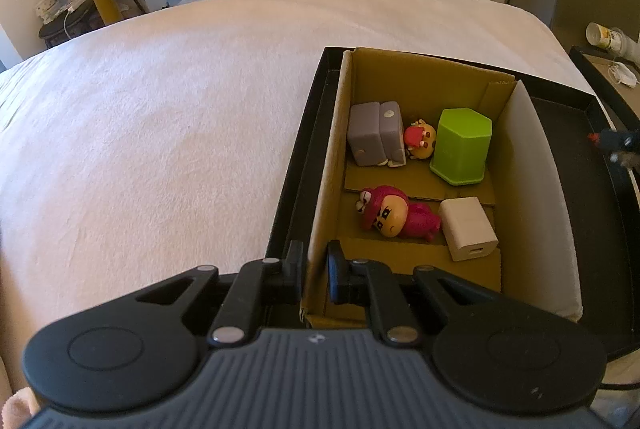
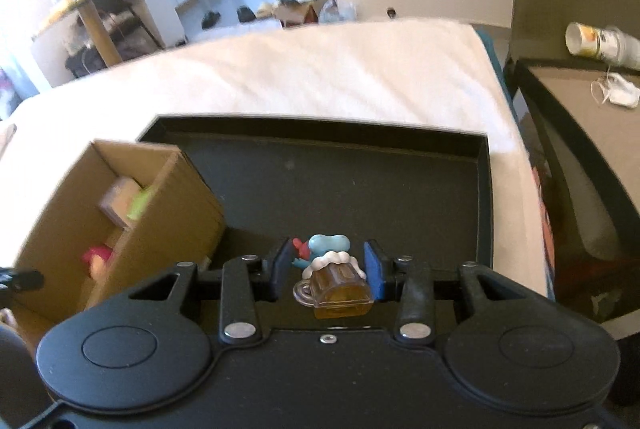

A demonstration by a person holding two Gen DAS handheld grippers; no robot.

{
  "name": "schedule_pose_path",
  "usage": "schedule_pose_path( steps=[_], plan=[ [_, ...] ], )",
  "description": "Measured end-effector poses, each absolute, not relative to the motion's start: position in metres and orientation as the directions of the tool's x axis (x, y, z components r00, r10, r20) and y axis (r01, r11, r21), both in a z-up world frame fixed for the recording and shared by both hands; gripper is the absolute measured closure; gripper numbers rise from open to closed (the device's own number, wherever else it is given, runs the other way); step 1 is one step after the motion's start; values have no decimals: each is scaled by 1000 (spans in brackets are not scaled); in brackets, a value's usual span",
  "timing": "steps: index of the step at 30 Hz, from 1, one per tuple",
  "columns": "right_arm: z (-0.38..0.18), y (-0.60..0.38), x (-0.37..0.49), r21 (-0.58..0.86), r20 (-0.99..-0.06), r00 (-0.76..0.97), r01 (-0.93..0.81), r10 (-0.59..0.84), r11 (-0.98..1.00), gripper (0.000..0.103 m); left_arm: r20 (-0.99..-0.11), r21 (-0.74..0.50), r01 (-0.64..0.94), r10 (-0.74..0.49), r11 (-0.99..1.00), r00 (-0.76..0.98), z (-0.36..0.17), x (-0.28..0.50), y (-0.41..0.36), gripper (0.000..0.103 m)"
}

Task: Organize rigid objects
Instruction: 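Close the right tool on the mug figure and lift it, then carry the mug figure into the cardboard box with the right tool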

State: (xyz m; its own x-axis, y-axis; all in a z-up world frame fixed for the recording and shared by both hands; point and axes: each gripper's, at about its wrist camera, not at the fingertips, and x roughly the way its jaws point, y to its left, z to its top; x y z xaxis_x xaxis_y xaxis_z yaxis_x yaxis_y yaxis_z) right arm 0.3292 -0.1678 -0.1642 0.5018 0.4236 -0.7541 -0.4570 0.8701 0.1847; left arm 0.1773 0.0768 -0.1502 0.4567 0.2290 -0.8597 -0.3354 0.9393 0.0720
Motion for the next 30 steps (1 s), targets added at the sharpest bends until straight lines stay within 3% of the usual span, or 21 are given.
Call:
schedule_pose_path(
  steps=[19, 30],
  plan=[
    [-99, -158, 298, 275, -580, 511, -609, 634, 744, 65, -868, 76, -324, 222, 943, 444, -148, 178, 73, 93],
    [-98, -112, 280, 258, -587, 448, -687, 674, 680, 64, -864, 46, -314, 196, 948, 464, -146, 174, 77, 95]
  ],
)
